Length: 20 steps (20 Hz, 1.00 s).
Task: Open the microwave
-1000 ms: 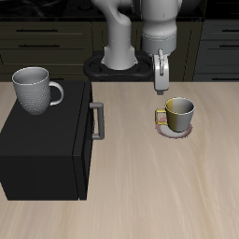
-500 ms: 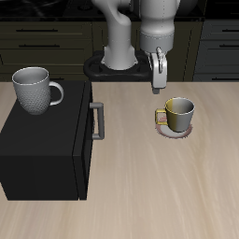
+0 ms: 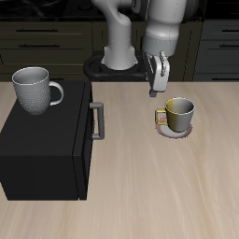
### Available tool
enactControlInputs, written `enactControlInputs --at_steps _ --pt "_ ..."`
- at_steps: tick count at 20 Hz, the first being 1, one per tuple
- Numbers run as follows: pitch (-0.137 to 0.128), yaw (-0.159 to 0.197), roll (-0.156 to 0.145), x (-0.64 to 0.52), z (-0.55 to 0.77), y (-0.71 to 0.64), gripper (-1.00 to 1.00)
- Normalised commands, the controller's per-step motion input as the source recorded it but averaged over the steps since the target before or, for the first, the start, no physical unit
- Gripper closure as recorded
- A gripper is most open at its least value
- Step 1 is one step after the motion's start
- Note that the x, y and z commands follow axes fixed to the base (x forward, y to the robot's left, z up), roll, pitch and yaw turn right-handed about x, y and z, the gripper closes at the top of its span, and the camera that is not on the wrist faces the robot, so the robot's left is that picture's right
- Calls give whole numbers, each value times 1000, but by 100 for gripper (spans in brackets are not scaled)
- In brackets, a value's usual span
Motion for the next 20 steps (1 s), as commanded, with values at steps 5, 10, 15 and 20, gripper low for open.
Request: enactControlInputs --at_steps 5,10,15,20 --pt "40 4 30 65 -64 23 -100" --pt "-60 -33 -200 -167 59 -166 -100" --pt "-95 -26 -183 -188 90 -71 -100" --pt "16 -47 -38 68 -96 -78 -100"
